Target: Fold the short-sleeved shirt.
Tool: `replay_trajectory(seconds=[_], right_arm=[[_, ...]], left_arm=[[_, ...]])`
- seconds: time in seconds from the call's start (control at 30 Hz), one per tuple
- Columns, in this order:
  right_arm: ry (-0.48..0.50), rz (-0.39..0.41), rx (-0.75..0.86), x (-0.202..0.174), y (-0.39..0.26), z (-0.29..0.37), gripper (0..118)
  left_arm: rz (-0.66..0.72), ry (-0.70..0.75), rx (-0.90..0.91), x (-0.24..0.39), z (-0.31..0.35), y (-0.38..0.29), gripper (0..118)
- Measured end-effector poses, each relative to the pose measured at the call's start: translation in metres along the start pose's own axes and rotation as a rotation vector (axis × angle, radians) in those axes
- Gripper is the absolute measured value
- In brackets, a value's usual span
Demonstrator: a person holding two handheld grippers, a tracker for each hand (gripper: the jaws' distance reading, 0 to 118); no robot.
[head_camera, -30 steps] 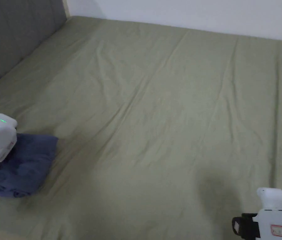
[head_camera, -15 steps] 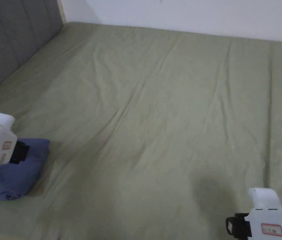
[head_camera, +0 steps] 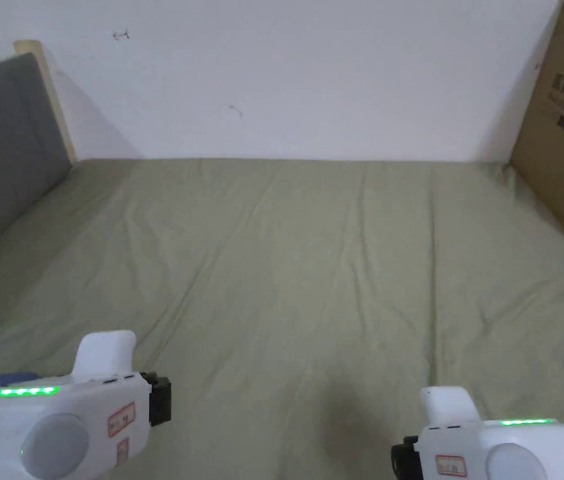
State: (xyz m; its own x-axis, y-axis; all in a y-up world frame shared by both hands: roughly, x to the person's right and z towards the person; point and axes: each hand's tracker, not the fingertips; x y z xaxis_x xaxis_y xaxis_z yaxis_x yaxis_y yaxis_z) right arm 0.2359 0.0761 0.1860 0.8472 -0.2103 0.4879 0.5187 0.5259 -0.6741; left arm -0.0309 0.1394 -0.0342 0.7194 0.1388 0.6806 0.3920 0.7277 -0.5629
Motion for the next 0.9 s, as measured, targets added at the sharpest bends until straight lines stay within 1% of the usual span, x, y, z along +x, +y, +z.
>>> replay_trajectory(seconds=[0.07,0.13,0.17,0.2,0.27,0.33,0.37,0.43,0.53,0.57,0.6,0.67,0.8,0.9], right_arm=[[-0.017,0.015,0.078,-0.003,0.008,0.017,0],[-0.095,0.088,0.19,-0.013,0.017,0.039,0],[-0.156,0.133,0.239,-0.02,0.023,0.051,0],[-0.201,0.178,0.293,-0.026,0.028,0.061,0],[-0.227,0.211,0.401,-0.035,0.037,0.083,0],[-0.221,0.184,0.515,-0.042,0.044,0.106,0],[-0.218,0.175,0.572,-0.046,0.046,0.118,0],[-0.225,0.172,0.669,-0.051,0.05,0.138,0],[-0.275,0.181,0.788,-0.059,0.046,0.161,0],[-0.292,0.168,0.817,-0.061,0.046,0.166,0],[-0.293,0.154,0.829,-0.061,0.044,0.17,0],[-0.282,0.15,0.857,-0.062,0.039,0.177,0],[-0.295,0.145,0.874,-0.063,0.035,0.181,0],[-0.284,0.134,0.869,-0.061,0.036,0.182,0]], left_arm=[[-0.049,0.029,0.076,0.021,0.015,0.007,0],[-0.145,0.085,0.149,0.045,0.036,0.014,0],[-0.174,0.091,0.202,0.054,0.046,0.017,0],[-0.185,0.084,0.236,0.061,0.057,0.021,0],[-0.163,0.063,0.31,0.074,0.078,0.029,0],[-0.156,0.081,0.4,0.085,0.094,0.032,0],[-0.164,0.121,0.449,0.091,0.101,0.032,0],[-0.18,0.163,0.518,0.102,0.112,0.032,0],[-0.167,0.174,0.58,0.112,0.125,0.029,0],[-0.162,0.17,0.596,0.115,0.129,0.027,0],[-0.166,0.156,0.61,0.117,0.133,0.025,0],[-0.174,0.164,0.639,0.122,0.137,0.022,0],[-0.205,0.189,0.66,0.13,0.138,0.02,0],[-0.194,0.168,0.664,0.13,0.139,0.021,0]])
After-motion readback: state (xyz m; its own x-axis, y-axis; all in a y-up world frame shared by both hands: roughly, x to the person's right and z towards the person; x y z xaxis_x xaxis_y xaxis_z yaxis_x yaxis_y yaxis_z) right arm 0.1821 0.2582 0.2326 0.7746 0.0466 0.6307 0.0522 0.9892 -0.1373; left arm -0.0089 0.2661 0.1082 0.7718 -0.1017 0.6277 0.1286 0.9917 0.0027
